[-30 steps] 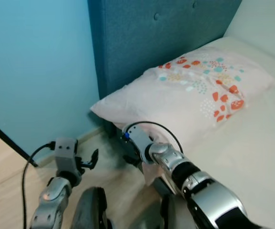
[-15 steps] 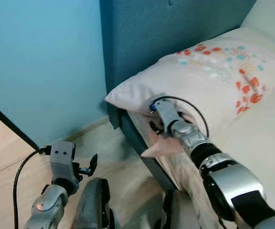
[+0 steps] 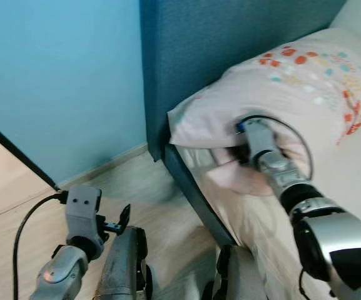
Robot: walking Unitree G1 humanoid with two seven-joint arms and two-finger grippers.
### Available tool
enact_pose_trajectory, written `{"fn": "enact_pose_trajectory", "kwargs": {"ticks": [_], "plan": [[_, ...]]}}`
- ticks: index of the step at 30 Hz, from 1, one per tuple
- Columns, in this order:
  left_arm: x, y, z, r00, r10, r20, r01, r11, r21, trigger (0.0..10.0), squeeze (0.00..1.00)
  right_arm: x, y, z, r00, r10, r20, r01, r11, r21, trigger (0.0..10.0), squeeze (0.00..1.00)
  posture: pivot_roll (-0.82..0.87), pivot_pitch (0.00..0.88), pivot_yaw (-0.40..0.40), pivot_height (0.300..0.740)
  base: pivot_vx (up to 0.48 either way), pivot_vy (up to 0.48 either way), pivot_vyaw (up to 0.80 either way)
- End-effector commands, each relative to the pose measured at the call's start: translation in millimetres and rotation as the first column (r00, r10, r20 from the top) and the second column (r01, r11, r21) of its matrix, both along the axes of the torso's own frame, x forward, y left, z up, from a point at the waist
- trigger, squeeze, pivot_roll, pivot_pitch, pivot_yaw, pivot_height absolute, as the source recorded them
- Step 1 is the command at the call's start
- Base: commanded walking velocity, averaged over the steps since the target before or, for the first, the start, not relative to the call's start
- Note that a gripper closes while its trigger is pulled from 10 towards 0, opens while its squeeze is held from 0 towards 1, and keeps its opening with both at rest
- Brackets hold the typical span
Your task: Clean up the room
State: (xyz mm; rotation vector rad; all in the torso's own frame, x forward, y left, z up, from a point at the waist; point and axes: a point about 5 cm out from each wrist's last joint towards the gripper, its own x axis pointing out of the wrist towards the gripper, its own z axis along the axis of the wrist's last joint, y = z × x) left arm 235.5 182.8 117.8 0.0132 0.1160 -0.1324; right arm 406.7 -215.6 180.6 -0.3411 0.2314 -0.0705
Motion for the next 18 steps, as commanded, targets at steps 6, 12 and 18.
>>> {"fn": "enact_pose_trajectory", "kwargs": {"ticks": [6,12,18], "plan": [[-7.0,0.0,-3,0.999,0.003,-0.039,-0.002,1.0,0.012,10.0,0.0,-0.1,-28.3,25,0.986,-0.127,0.108,0.119,0.99,0.074,10.0,0.0,0.41,0.42,-0.11,0.581,0.0,0.0,0.0],[-3.7,-3.8,-2,0.999,-0.008,-0.038,0.008,1.0,0.013,10.0,0.0,5.3,4.1,18,0.993,-0.051,0.11,0.019,0.962,0.274,10.0,0.0,0.4,0.4,-0.106,0.581,0.0,0.0,0.0],[4.3,-7.3,-2,0.999,-0.017,-0.03,0.017,1.0,0.005,10.0,0.0,5.5,48.4,0,0.992,0.089,0.089,-0.12,0.884,0.452,10.0,0.0,0.37,0.374,-0.099,0.581,0.0,0.0,0.0]]}}
